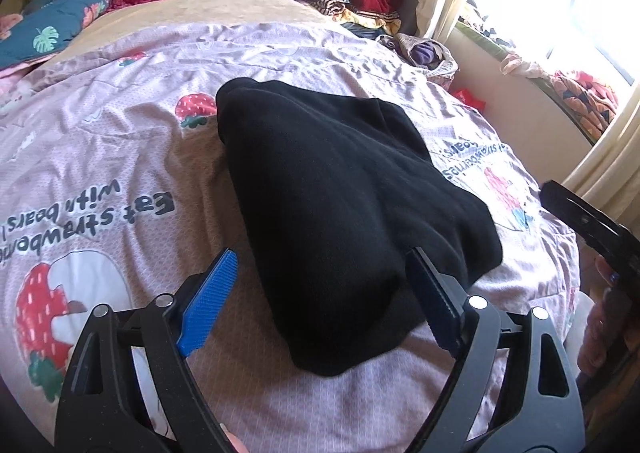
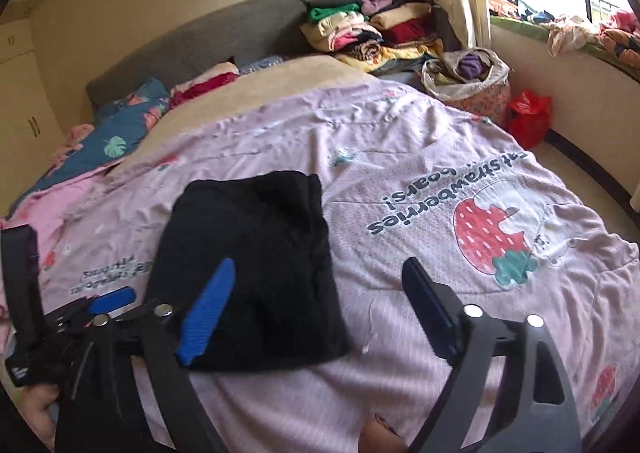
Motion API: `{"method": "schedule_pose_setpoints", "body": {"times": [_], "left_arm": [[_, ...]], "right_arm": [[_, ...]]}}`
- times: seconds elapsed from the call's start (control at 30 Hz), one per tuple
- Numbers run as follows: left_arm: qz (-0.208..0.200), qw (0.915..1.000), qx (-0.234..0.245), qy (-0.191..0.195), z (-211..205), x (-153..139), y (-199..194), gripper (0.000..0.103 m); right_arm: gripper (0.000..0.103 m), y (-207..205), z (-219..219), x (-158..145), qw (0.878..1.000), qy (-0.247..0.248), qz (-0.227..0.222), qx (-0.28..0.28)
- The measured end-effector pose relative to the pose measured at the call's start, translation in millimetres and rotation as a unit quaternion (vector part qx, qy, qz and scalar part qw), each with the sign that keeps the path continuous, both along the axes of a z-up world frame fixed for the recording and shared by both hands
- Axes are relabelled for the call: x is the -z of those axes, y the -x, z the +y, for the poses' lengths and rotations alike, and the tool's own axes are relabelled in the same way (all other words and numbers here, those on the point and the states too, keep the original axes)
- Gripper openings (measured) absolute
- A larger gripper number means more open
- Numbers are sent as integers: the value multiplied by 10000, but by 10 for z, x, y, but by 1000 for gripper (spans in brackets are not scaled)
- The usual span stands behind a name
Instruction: Fold small clothes
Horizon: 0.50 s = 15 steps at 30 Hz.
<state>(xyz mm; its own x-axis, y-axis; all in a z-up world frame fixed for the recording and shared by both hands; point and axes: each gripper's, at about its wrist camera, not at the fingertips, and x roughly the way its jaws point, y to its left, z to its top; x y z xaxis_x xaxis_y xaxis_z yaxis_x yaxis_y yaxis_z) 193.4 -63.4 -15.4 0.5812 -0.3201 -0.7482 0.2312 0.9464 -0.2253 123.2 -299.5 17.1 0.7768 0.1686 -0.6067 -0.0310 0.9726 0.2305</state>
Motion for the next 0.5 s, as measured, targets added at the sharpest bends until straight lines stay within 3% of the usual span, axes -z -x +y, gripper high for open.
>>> {"method": "schedule_pose_setpoints", "body": {"times": [0.1, 0.2, 0.5], "left_arm": [[-42, 10000, -3, 31, 17, -66, 78, 84], [-95, 9999, -11, 64, 49, -143, 163, 93], [-134, 9996, -14, 260, 174, -360, 435, 93]], "right_arm": [[92, 153, 43, -96, 9999, 62, -108, 21], [94, 294, 71, -167, 9998, 40, -189, -3], [98, 724, 141, -343, 9994, -100, -296, -135]]}}
